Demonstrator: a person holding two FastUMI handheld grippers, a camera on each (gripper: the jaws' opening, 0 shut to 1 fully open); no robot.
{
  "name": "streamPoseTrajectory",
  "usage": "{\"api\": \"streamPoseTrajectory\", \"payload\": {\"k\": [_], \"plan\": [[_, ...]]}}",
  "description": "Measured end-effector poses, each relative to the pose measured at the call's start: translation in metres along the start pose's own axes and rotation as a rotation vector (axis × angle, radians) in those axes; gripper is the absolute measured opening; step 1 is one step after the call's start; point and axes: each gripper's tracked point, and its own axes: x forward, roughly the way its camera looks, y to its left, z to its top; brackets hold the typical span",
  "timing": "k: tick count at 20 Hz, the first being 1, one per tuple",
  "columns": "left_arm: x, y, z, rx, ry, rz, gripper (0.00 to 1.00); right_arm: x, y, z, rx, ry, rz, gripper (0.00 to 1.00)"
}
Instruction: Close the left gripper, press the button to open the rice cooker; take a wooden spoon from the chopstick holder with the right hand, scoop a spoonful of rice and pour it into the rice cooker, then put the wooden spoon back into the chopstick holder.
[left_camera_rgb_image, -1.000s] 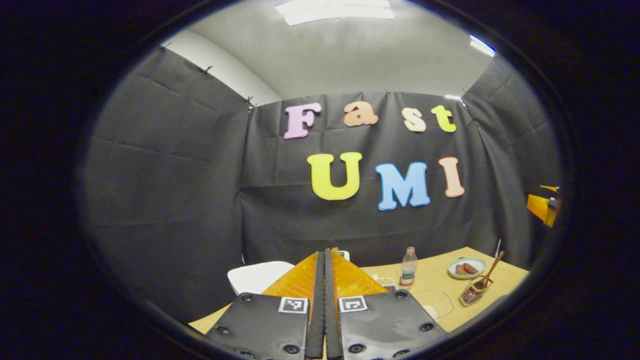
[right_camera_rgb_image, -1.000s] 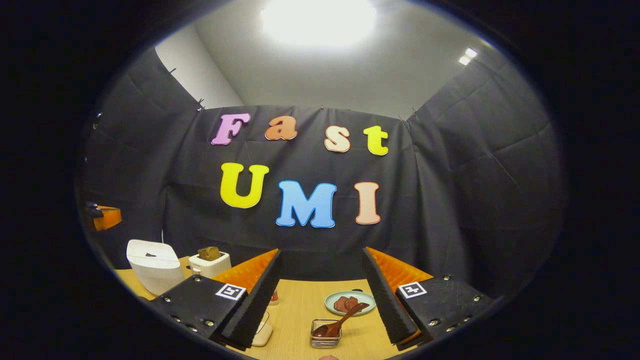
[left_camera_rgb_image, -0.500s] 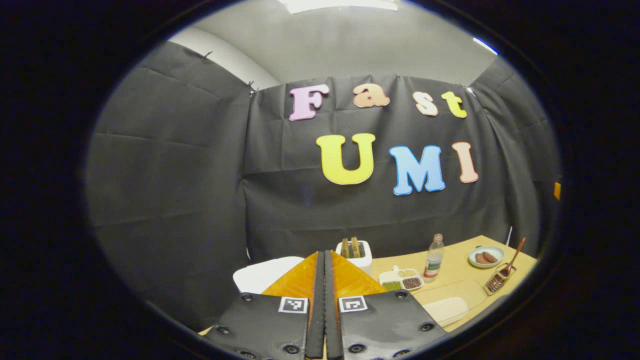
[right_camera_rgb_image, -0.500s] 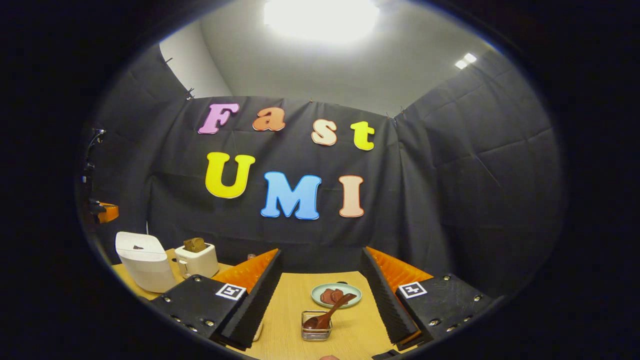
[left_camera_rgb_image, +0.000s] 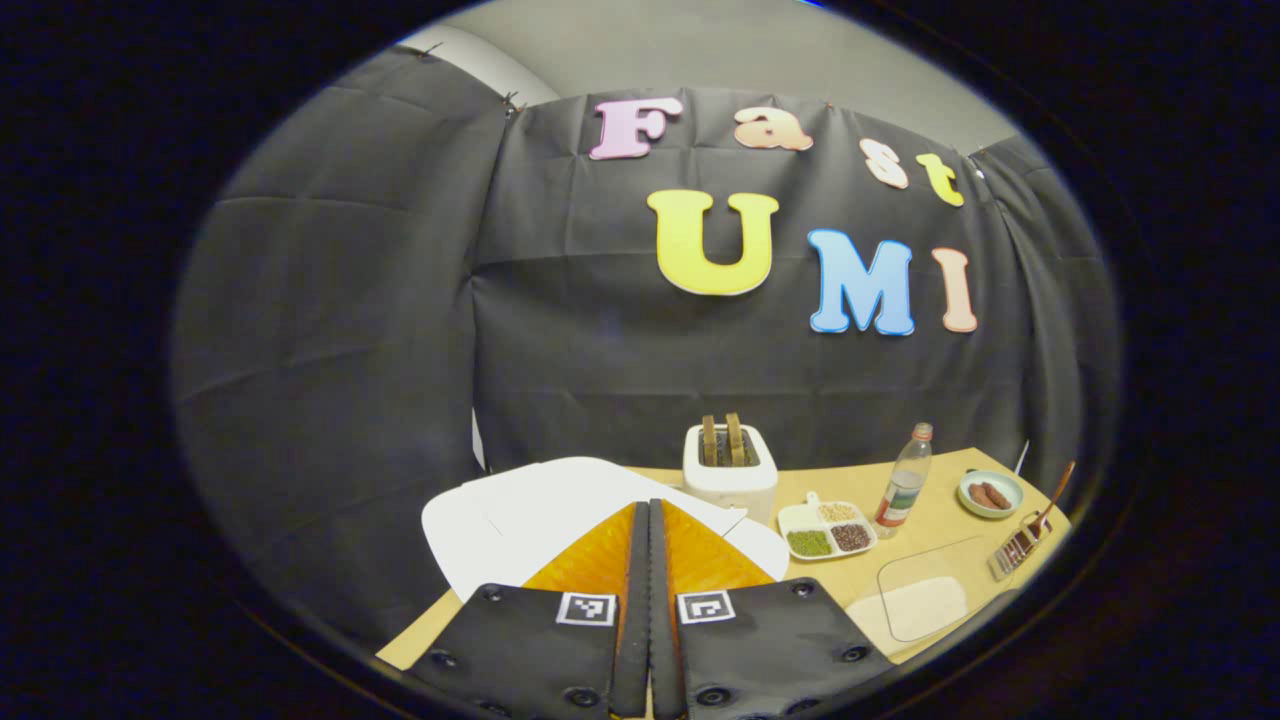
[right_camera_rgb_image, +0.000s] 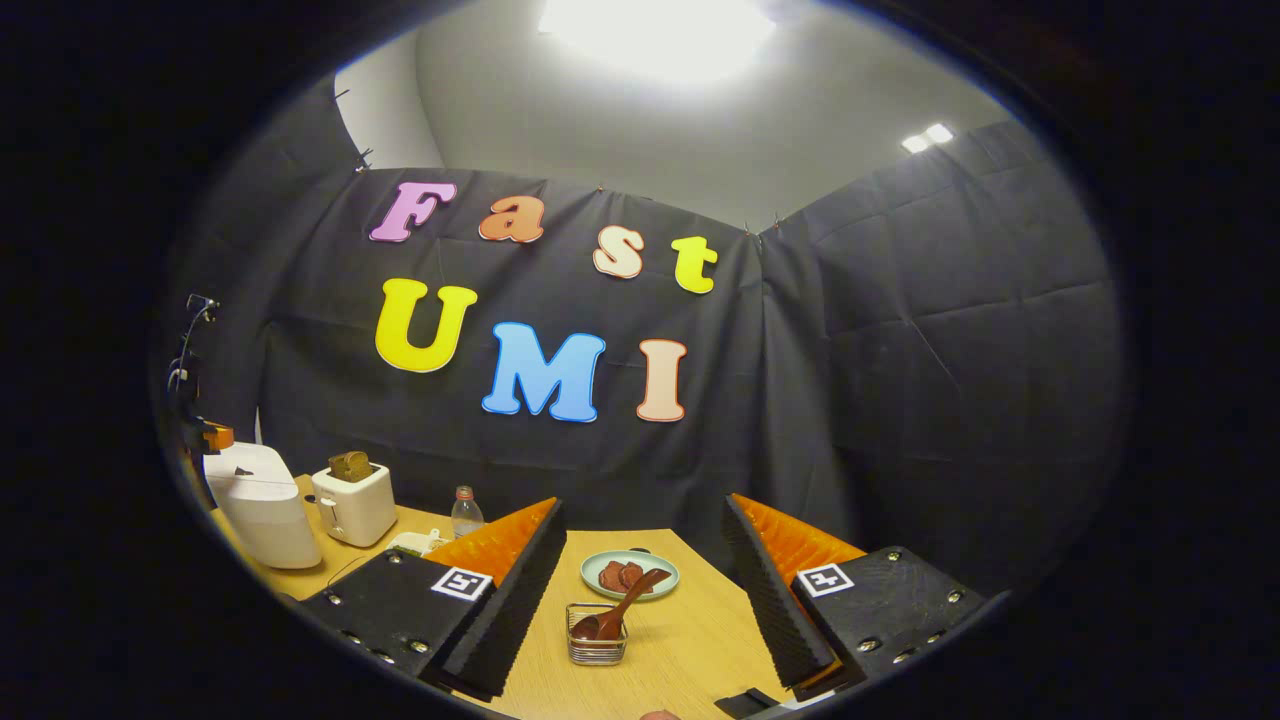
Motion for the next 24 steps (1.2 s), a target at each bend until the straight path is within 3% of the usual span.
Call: {"api": "streamPoseTrajectory", "payload": {"k": [6, 9, 12, 13, 14, 18, 23, 24], "plan": [[0.025, 0.013, -0.047, -0.029, 0.100, 0.020, 0.09, -0.002, 0.002, 0.000, -0.032, 0.015, -0.018, 0.95], [0.024, 0.009, -0.049, -0.020, 0.095, 0.020, 0.09, -0.001, 0.002, -0.001, -0.031, 0.018, -0.028, 0.95], [0.021, 0.012, -0.054, -0.079, 0.076, 0.034, 0.09, -0.003, 0.005, -0.001, -0.015, 0.014, -0.037, 0.95], [0.022, 0.011, -0.054, -0.070, 0.081, 0.038, 0.13, -0.003, 0.006, -0.001, -0.009, 0.013, -0.038, 0.95], [0.021, 0.010, -0.053, -0.046, 0.084, 0.047, 0.08, -0.002, 0.008, -0.001, -0.002, 0.014, -0.037, 0.95], [0.013, 0.012, -0.032, 0.015, 0.070, 0.095, 0.08, -0.002, 0.006, 0.002, -0.014, 0.007, -0.021, 0.95], [-0.013, 0.022, 0.048, 0.047, -0.106, 0.156, 0.08, 0.009, -0.009, 0.011, -0.001, -0.034, -0.007, 0.96], [-0.020, 0.021, 0.064, 0.042, -0.132, 0.151, 0.12, 0.011, -0.012, 0.011, 0.006, -0.035, -0.002, 0.96]]}}
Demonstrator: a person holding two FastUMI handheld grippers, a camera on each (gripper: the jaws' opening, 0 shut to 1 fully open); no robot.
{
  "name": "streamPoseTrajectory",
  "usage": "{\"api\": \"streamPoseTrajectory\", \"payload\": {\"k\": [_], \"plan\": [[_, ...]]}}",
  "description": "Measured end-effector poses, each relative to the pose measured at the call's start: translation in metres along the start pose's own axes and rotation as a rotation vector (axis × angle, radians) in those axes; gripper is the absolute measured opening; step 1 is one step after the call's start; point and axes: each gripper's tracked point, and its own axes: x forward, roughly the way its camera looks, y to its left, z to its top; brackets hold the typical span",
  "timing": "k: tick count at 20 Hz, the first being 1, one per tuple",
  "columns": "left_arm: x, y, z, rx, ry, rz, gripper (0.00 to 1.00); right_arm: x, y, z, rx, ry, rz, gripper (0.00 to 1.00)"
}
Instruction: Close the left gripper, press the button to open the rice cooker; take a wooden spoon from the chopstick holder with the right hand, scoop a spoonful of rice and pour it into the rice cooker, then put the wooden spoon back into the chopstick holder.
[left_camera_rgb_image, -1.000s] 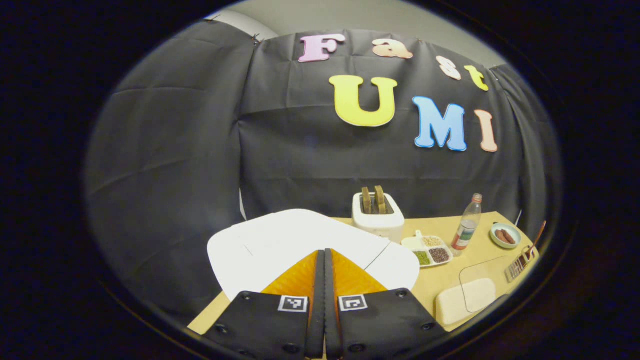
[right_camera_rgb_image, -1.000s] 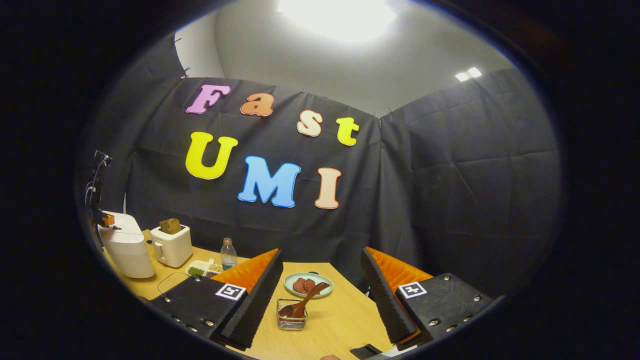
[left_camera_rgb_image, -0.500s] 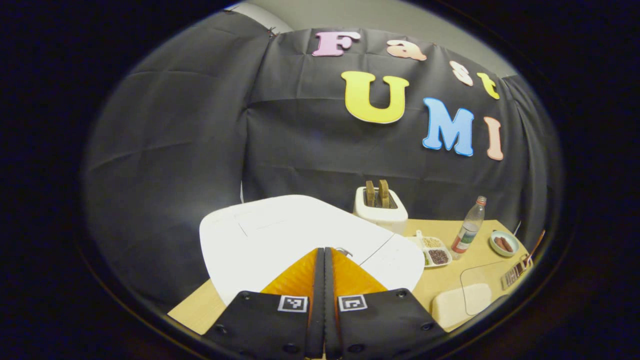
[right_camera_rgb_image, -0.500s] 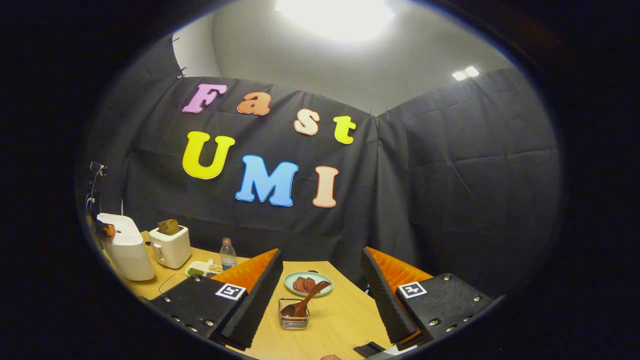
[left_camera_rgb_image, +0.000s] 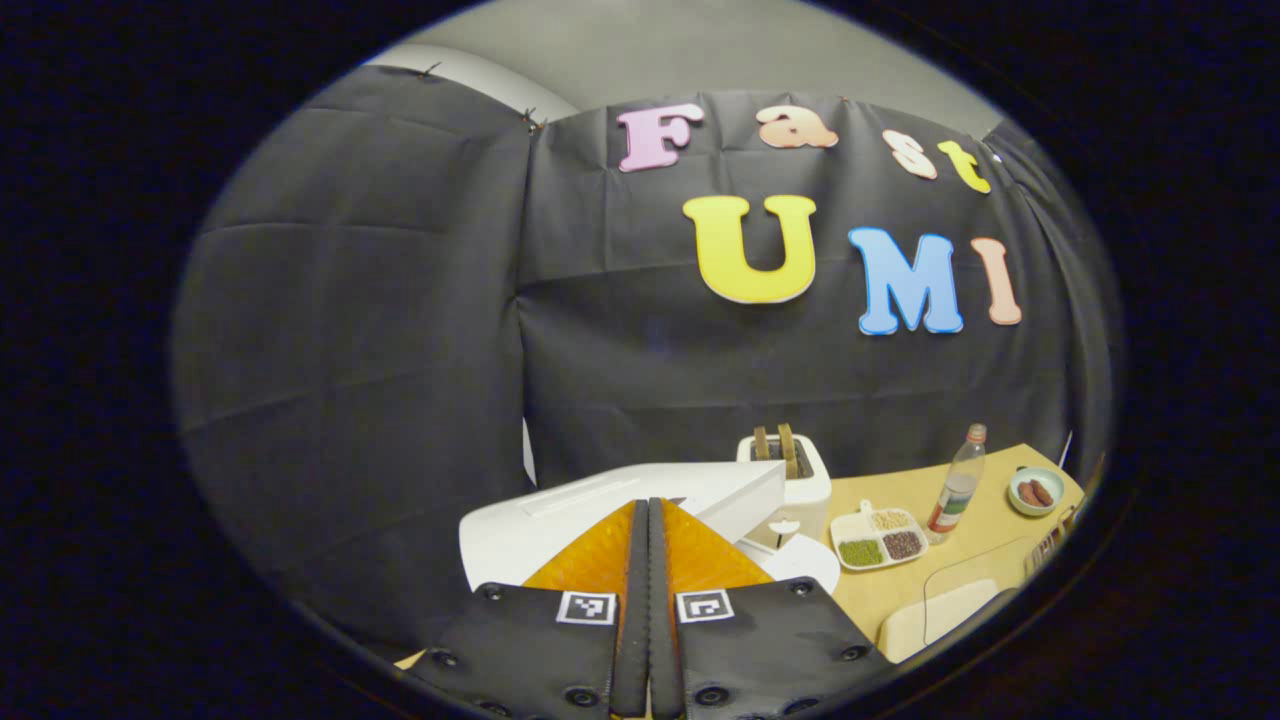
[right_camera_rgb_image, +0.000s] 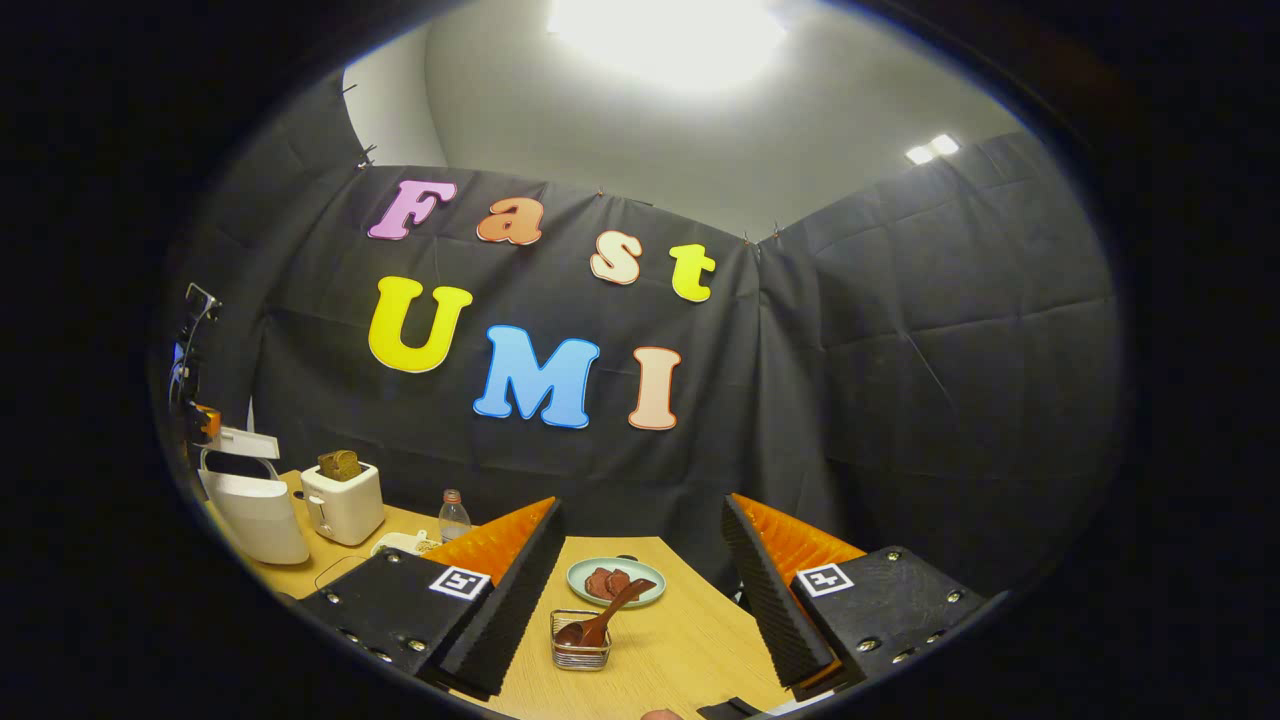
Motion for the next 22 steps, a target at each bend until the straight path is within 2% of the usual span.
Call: {"api": "streamPoseTrajectory", "payload": {"k": [1, 4, 7, 11, 12, 14, 17, 18, 19, 20, 22], "plan": [[-0.003, 0.001, 0.013, -0.008, -0.017, 0.001, 0.08, 0.003, -0.003, -0.002, 0.004, -0.002, 0.007, 0.96], [-0.015, 0.006, 0.045, -0.017, -0.072, 0.029, 0.09, 0.013, -0.011, -0.004, 0.007, -0.003, 0.025, 0.96], [-0.050, 0.000, 0.086, 0.002, -0.160, 0.041, 0.09, 0.024, -0.020, -0.007, 0.020, -0.006, 0.046, 0.96], [-0.097, -0.031, 0.120, -0.002, -0.245, -0.005, 0.09, 0.039, -0.031, -0.015, 0.037, 0.004, 0.065, 0.96], [-0.111, -0.036, 0.125, -0.013, -0.262, -0.009, 0.14, 0.044, -0.032, -0.017, 0.042, 0.007, 0.071, 0.96], [-0.133, -0.049, 0.136, -0.023, -0.292, -0.015, 0.52, 0.055, -0.033, -0.024, 0.051, 0.015, 0.085, 0.96], [-0.163, -0.076, 0.138, 0.014, -0.322, -0.044, 0.92, 0.070, -0.036, -0.034, 0.082, 0.029, 0.105, 0.96], [-0.173, -0.084, 0.139, 0.035, -0.332, -0.050, 0.94, 0.076, -0.036, -0.039, 0.096, 0.036, 0.109, 0.96], [-0.182, -0.094, 0.136, 0.047, -0.341, -0.061, 0.90, 0.083, -0.036, -0.045, 0.107, 0.045, 0.112, 0.96], [-0.190, -0.104, 0.136, 0.053, -0.345, -0.074, 0.96, 0.090, -0.036, -0.050, 0.117, 0.056, 0.117, 0.96], [-0.202, -0.115, 0.130, 0.039, -0.338, -0.091, 0.97, 0.104, -0.033, -0.066, 0.140, 0.093, 0.129, 0.96]]}}
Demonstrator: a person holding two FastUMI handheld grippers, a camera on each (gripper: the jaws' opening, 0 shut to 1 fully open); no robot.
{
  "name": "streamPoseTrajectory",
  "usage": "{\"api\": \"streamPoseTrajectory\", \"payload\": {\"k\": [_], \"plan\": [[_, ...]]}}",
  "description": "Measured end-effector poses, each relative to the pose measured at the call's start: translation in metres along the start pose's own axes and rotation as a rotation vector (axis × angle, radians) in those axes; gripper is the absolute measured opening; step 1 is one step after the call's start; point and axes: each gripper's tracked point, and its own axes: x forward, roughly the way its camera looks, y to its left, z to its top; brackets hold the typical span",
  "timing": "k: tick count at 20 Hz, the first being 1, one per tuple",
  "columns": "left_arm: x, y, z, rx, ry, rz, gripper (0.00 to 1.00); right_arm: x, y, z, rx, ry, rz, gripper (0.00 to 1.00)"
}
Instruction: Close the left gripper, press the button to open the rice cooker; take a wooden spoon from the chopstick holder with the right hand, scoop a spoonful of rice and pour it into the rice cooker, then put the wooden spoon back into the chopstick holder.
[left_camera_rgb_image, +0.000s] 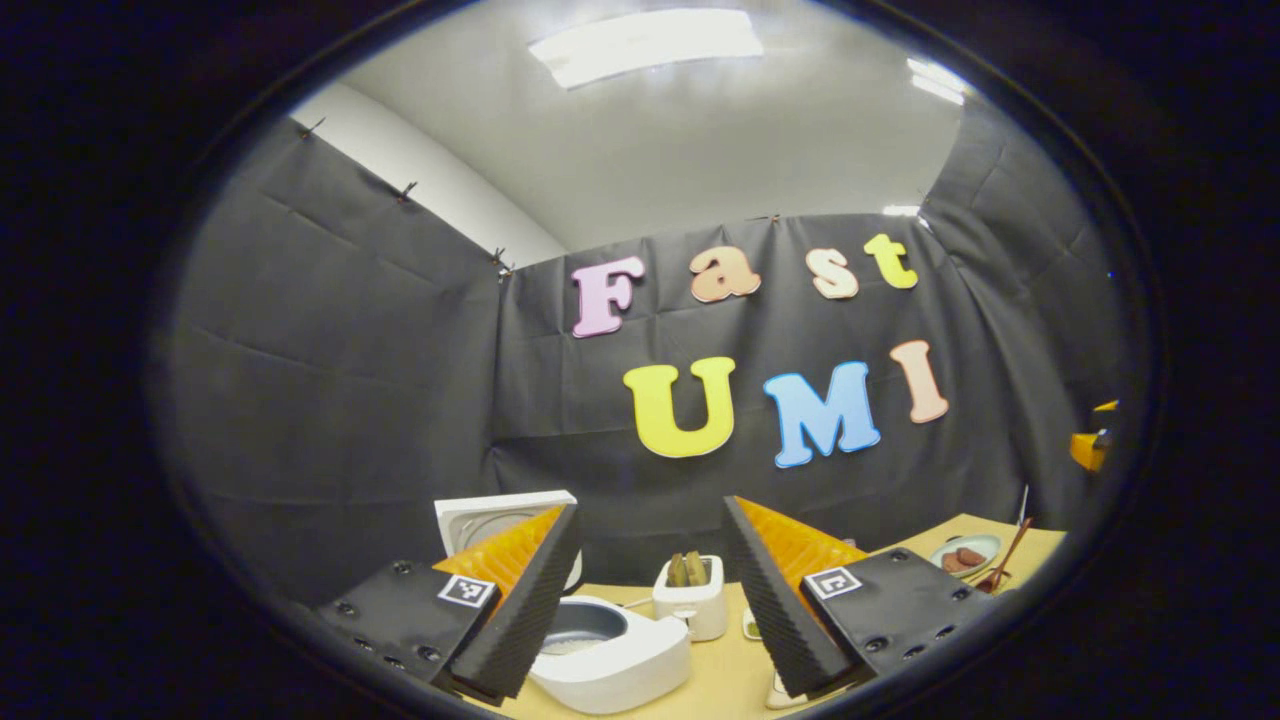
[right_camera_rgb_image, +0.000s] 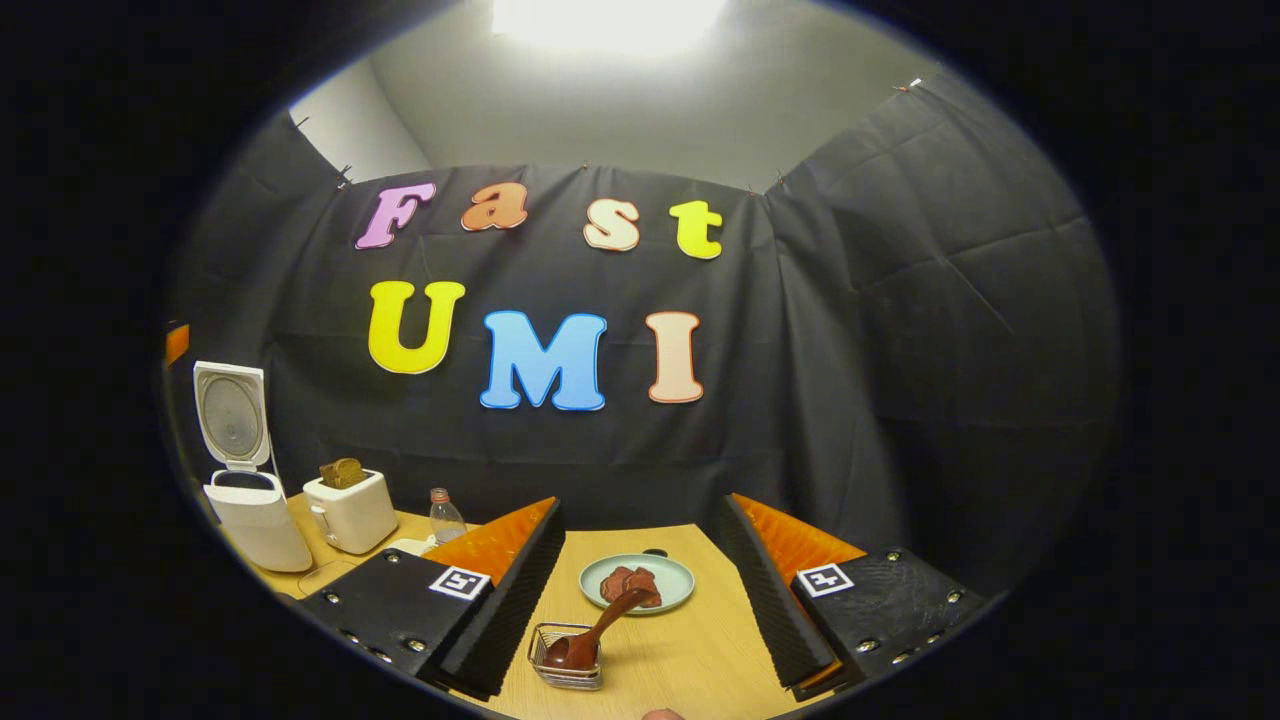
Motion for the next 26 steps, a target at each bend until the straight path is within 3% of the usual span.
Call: {"api": "streamPoseTrajectory", "payload": {"k": [10, 20, 21, 22, 24, 26], "plan": [[-0.034, 0.009, -0.006, 0.027, 0.060, 0.069, 1.00, 0.064, 0.004, -0.110, 0.159, 0.289, 0.041, 0.96], [-0.060, 0.023, -0.026, 0.085, 0.135, 0.162, 0.98, 0.075, 0.030, -0.198, 0.312, 0.547, 0.124, 0.95], [-0.063, 0.023, -0.028, 0.087, 0.142, 0.169, 0.98, 0.078, 0.032, -0.205, 0.320, 0.564, 0.124, 0.92], [-0.066, 0.023, -0.029, 0.090, 0.146, 0.176, 0.98, 0.079, 0.032, -0.207, 0.332, 0.577, 0.131, 0.67], [-0.072, 0.023, -0.029, 0.095, 0.152, 0.193, 0.98, 0.084, 0.039, -0.216, 0.360, 0.597, 0.154, 0.71], [-0.078, 0.022, -0.032, 0.100, 0.164, 0.210, 0.97, 0.082, 0.043, -0.218, 0.392, 0.624, 0.182, 0.38]]}}
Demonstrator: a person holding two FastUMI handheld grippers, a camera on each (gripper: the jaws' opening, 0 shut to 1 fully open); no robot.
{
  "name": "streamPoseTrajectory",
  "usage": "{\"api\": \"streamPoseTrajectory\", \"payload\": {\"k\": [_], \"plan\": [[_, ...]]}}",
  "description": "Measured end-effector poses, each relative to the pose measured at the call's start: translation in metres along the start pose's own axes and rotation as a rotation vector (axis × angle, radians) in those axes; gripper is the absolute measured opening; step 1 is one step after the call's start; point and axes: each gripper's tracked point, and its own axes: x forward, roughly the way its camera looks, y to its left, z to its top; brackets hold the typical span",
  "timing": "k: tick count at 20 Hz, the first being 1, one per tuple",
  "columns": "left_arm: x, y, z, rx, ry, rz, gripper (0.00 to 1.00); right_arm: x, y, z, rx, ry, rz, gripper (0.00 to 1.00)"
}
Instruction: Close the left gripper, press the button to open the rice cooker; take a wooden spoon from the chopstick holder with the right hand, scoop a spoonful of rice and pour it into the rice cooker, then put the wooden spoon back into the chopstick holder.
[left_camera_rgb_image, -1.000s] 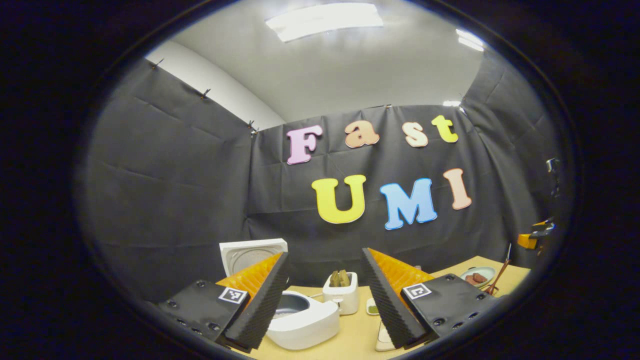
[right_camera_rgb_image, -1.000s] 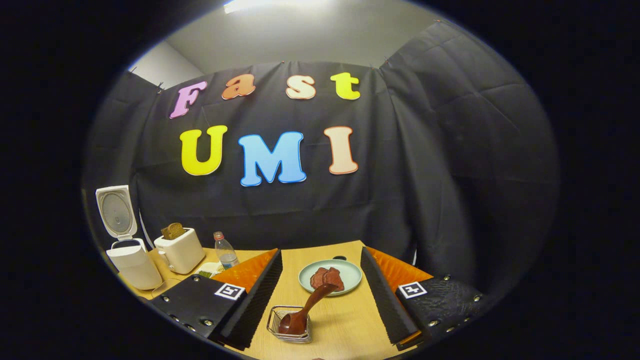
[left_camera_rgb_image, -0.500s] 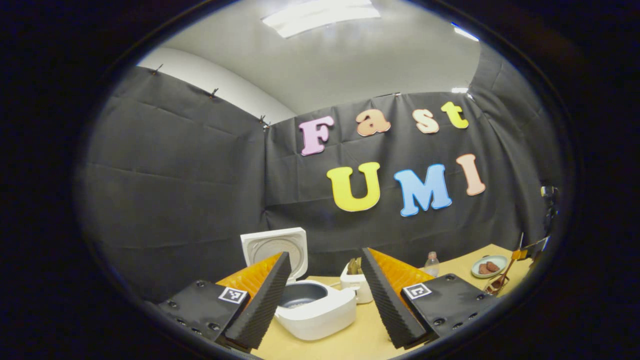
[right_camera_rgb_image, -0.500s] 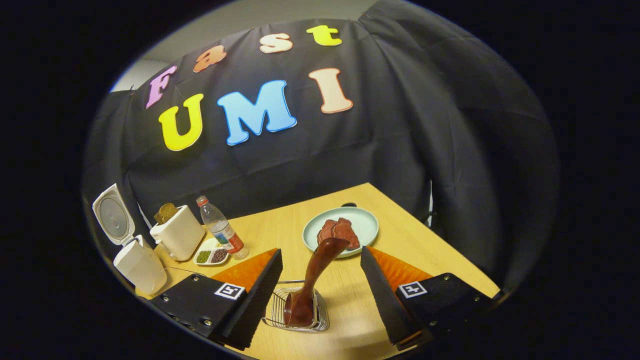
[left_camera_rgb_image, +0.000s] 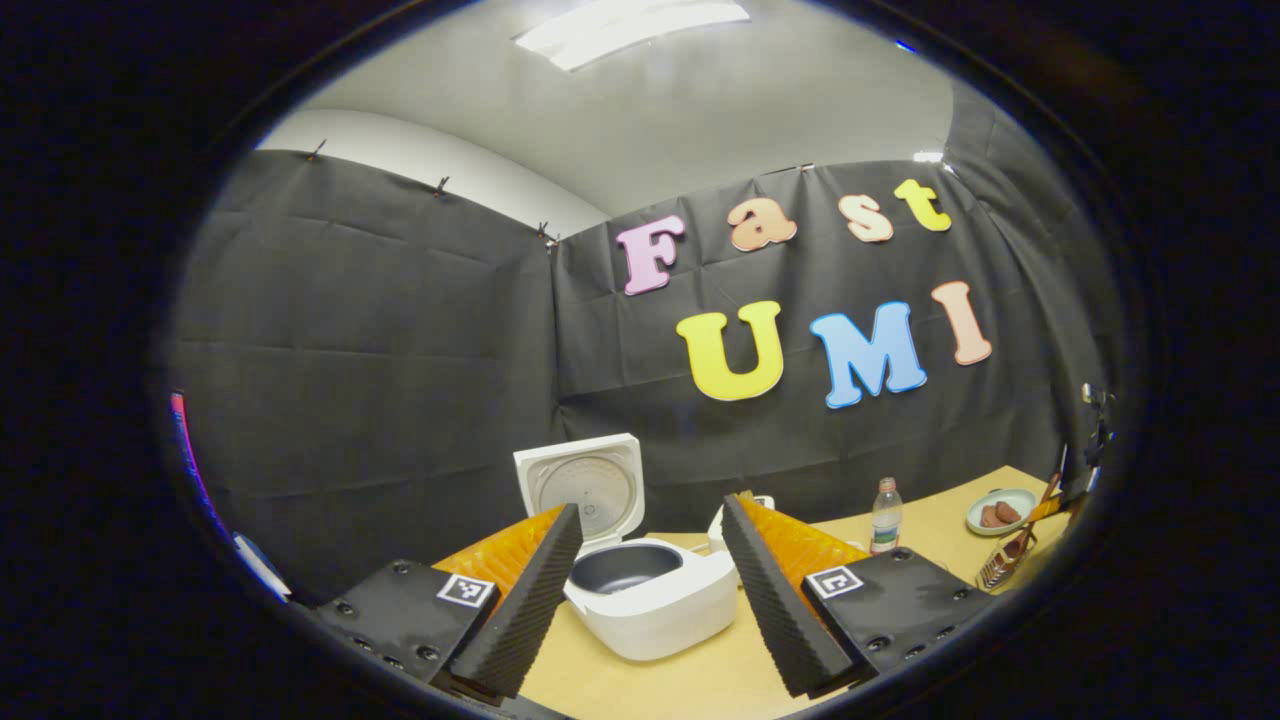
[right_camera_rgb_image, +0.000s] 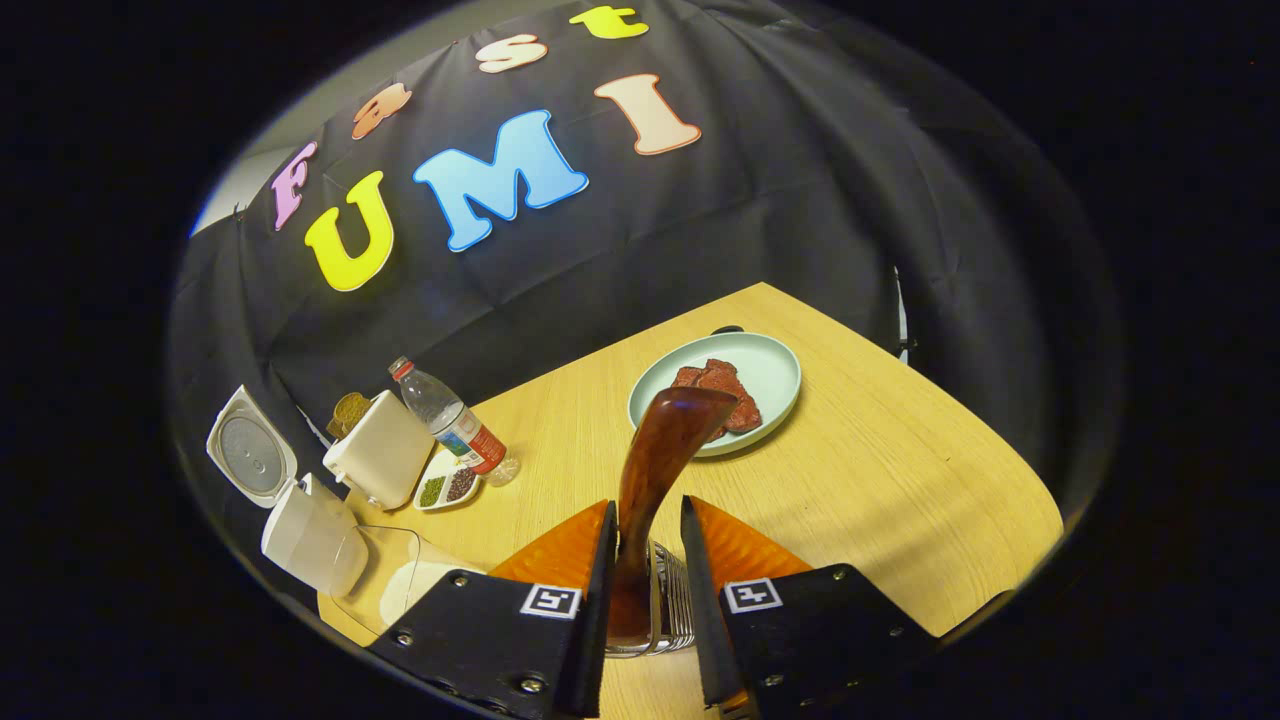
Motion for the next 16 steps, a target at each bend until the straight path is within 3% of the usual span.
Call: {"api": "streamPoseTrajectory", "payload": {"k": [3, 4, 12, 16], "plan": [[-0.007, -0.004, -0.002, -0.009, 0.005, 0.011, 0.97, 0.010, 0.002, -0.001, 0.018, 0.008, 0.015, 0.38], [-0.009, -0.008, -0.004, -0.012, 0.009, 0.011, 0.97, 0.005, 0.008, -0.004, 0.025, 0.015, 0.031, 0.13], [0.019, -0.020, -0.014, -0.049, -0.007, -0.071, 0.97, -0.030, 0.025, 0.016, -0.147, -0.080, 0.027, 0.13], [0.050, -0.011, -0.021, -0.082, -0.005, -0.130, 0.97, -0.052, 0.036, 0.032, -0.169, -0.144, -0.027, 0.13]]}}
